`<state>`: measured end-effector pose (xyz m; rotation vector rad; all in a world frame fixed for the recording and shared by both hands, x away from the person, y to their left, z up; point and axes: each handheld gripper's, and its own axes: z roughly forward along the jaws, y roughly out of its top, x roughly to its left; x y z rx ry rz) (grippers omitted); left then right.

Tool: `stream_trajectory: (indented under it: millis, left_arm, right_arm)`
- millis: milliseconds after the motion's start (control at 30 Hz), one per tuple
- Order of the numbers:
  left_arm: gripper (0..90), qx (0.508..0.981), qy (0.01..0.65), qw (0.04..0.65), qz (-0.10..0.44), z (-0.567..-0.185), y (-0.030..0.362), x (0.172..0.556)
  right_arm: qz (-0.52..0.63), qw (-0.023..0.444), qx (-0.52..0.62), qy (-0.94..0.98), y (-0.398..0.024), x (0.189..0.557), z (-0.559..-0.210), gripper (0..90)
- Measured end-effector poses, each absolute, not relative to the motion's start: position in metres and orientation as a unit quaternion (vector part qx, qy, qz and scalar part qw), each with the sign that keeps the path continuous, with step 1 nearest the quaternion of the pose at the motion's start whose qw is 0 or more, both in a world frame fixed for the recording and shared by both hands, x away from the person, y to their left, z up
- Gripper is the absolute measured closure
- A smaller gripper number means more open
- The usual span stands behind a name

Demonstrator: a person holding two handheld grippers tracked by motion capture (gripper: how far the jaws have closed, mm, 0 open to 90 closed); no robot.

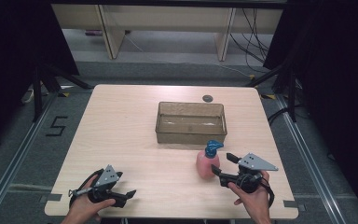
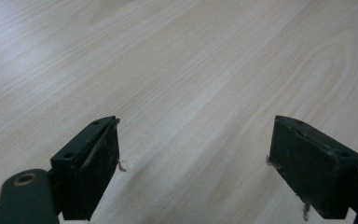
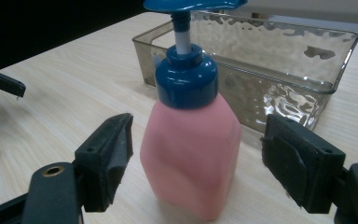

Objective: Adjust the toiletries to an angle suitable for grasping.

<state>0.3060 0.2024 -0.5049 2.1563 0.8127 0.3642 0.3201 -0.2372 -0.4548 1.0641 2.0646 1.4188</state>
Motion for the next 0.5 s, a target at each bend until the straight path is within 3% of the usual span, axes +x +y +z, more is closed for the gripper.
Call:
stream_trajectory:
  millis: [500]
  left_arm:
    - [15.4, 0.851, 0.321, 0.388, 0.149, -0.5049, 0.2036, 0.3079]
  right_arm:
    - [0.512, 0.204, 0.378, 0.744, -0.2312, 0.3269, -0.4545, 26.0]
